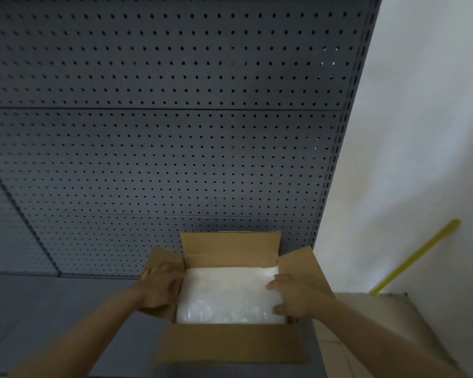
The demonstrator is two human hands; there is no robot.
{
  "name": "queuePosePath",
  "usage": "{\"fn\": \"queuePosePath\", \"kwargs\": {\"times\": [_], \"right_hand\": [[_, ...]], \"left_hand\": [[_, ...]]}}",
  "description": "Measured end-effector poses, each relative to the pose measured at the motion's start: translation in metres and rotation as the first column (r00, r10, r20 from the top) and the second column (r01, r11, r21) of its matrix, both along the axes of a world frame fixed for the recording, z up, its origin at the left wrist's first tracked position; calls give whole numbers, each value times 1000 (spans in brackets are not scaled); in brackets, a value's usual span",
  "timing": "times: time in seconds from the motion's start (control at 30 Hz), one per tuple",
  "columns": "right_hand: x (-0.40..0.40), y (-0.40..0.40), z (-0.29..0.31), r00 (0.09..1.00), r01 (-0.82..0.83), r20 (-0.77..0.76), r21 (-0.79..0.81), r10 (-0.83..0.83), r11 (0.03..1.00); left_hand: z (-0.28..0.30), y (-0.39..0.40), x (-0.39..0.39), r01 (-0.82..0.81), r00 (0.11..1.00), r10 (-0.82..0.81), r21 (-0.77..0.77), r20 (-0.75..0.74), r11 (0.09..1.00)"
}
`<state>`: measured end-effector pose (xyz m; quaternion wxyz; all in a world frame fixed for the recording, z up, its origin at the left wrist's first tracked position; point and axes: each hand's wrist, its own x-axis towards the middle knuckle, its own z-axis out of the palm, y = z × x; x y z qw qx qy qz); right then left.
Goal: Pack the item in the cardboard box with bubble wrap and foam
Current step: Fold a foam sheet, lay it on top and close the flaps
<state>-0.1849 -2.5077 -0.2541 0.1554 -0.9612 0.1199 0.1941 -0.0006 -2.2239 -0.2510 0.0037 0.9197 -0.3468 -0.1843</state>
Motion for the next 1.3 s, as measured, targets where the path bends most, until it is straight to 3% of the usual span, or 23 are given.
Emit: {"fn": "queuePosePath", "kwargs": {"times": [0.13,0.27,0.37,0.43,0.5,0.57,0.63,0.73,0.9,1.03,1.17,1.3], "right_hand": [[-8,-12,3,990,95,110,-96,-84,991],[-14,-21,7,968,247,87,-157,-235,956],[-18,-28,2,942,323,112,-60,-316,944],[-19,-29,6,937,326,146,-34,-318,945],[-18,-28,11,914,339,240,-3,-328,941],[-15,-23,17,827,388,394,116,-401,914],[-9,-12,20,715,376,536,247,-449,893],[2,6,16,645,345,562,392,-519,853],[8,10,-1,902,142,362,265,-234,954],[3,-6,-20,982,76,154,213,-110,974],[7,-13,-20,992,50,99,217,-73,975],[9,-14,-19,994,52,82,220,-72,974]], "left_hand": [[2,4,5,-214,970,213,-5,116,977],[5,3,9,-300,953,304,-122,13,946],[9,-7,5,-306,949,315,-182,21,934],[15,-16,-1,-314,942,334,-309,15,898],[20,-24,-9,-197,968,244,-453,48,869],[24,-33,-22,-179,980,198,-589,-34,788],[21,-40,-33,-176,984,119,-615,-133,768],[2,-49,-44,-120,982,34,-479,-183,869],[-22,-45,-36,4,991,-41,-276,-128,961],[-18,-39,-34,93,973,-132,-204,-188,975],[-3,-28,-36,101,919,-145,-137,-367,985],[13,-28,-44,276,835,-207,64,-509,959]]}}
